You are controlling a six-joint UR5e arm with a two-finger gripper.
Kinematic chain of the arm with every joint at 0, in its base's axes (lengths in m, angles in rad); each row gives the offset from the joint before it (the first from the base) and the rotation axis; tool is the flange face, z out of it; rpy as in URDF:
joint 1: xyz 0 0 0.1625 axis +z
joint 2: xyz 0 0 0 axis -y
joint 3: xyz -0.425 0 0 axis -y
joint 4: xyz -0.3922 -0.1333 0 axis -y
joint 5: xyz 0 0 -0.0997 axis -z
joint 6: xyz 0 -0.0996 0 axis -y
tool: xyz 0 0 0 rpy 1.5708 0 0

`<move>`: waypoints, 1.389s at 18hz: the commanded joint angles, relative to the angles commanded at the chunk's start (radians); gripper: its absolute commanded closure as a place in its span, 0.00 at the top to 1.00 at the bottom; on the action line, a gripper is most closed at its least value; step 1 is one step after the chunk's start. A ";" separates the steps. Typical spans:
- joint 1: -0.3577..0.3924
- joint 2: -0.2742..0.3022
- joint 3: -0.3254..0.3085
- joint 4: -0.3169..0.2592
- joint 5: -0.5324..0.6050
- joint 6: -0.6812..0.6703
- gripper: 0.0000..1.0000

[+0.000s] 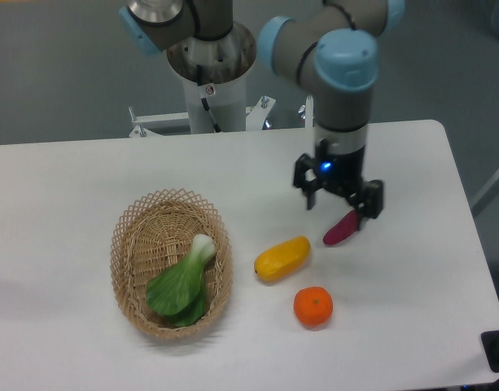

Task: Pick up the green vegetable from the basket
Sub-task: 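Move the open gripper over the bok choy in the wicker basket, then lower the gripper and close it on the bok choy stem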

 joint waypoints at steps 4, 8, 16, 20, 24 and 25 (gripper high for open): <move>-0.084 0.003 -0.061 0.008 0.000 -0.120 1.00; -0.160 -0.014 -0.136 0.055 0.002 -0.129 1.00; -0.235 -0.038 -0.203 0.095 0.003 -0.128 1.00; -0.241 -0.087 -0.193 0.097 0.005 -0.121 1.00; -0.256 -0.109 -0.184 0.100 0.041 -0.120 1.00; -0.256 -0.112 -0.184 0.104 0.046 -0.120 1.00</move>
